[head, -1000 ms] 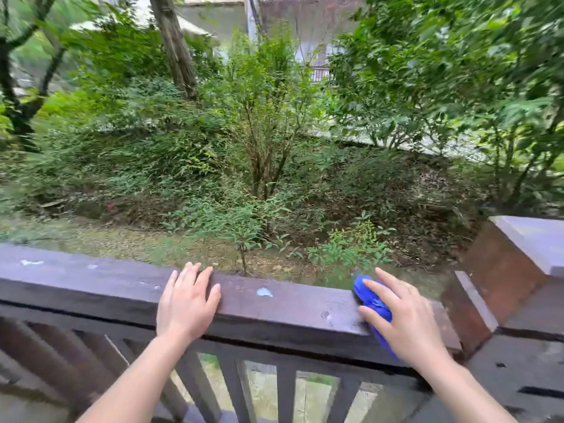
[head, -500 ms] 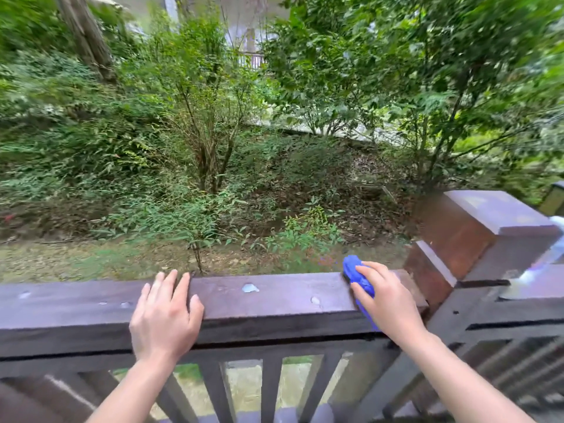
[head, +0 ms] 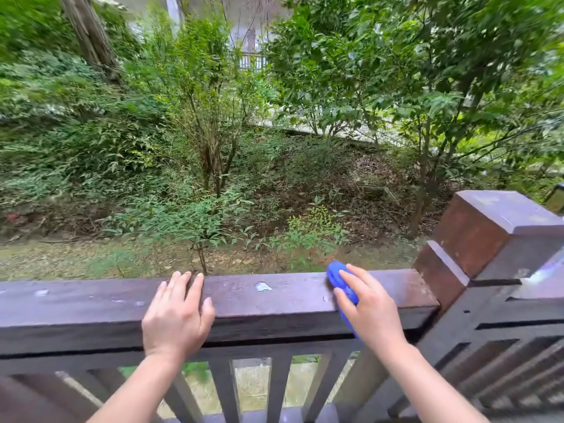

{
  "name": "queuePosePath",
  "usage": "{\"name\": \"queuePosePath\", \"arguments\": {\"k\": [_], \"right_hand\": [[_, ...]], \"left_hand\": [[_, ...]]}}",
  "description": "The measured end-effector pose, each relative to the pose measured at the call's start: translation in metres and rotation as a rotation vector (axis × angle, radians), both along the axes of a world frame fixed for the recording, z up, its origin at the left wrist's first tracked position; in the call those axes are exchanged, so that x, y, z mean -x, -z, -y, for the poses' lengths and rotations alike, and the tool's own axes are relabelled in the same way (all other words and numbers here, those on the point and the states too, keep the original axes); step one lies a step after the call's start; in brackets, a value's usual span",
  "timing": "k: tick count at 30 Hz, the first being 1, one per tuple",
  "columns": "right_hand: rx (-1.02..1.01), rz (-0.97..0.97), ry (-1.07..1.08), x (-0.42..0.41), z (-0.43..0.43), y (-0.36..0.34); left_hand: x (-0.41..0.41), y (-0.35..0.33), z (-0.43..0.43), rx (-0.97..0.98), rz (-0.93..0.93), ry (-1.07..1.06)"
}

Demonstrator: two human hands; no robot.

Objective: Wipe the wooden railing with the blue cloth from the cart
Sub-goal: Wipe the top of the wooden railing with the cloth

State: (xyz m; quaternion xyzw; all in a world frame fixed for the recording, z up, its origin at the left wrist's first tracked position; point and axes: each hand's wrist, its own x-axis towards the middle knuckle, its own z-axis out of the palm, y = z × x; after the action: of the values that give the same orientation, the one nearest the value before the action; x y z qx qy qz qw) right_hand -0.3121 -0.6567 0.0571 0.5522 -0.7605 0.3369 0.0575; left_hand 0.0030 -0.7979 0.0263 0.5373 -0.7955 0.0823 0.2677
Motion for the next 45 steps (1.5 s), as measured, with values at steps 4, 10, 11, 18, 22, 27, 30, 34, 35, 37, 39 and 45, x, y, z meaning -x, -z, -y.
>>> {"name": "queuePosePath", "arguments": {"k": [4,10,11,18,22,27,30,34,35,37,39,45], "right_hand": [[-0.009,0.112,0.23,0.013,0.023,-0.012],[0.012,-0.085,-0.156,-0.042,0.004,0.013],[0.012,-0.101,-0.146,-0.035,0.006,0.011],[-0.028,0.033,0.095,-0.038,0.037,-0.005],[-0.057,-0.106,-0.233,-0.084,0.033,0.009],[-0.083,0.019,0.009,-0.066,0.062,-0.01],[-0.083,-0.061,-0.124,-0.094,0.053,-0.005],[-0.044,-0.176,-0.317,-0.094,0.029,0.001],[-0.047,-0.14,-0.265,-0.088,0.033,-0.003],[-0.051,-0.001,-0.112,-0.079,0.05,-0.011],[-0.042,0.064,-0.03,-0.088,0.064,-0.018],[-0.056,-0.058,-0.302,-0.117,0.056,-0.003]], "left_hand": [[0.001,-0.003,-0.003,-0.008,0.008,-0.007],[0.0,0.0,-0.001,-0.028,0.013,-0.006],[0.0,0.0,-0.001,-0.03,0.015,-0.006],[0.001,-0.005,-0.003,-0.047,0.006,-0.004],[0.0,-0.006,-0.004,-0.068,0.012,0.012],[0.0,-0.01,-0.005,-0.076,0.01,0.017],[0.001,-0.009,-0.006,-0.071,-0.002,0.026],[0.0,-0.006,-0.002,-0.045,-0.017,0.027],[0.0,-0.005,-0.002,-0.038,-0.019,0.03],[0.0,-0.004,-0.002,-0.028,-0.029,0.03],[0.0,-0.003,-0.001,-0.015,-0.038,0.03],[-0.001,-0.003,0.0,0.008,-0.048,0.042]]}}
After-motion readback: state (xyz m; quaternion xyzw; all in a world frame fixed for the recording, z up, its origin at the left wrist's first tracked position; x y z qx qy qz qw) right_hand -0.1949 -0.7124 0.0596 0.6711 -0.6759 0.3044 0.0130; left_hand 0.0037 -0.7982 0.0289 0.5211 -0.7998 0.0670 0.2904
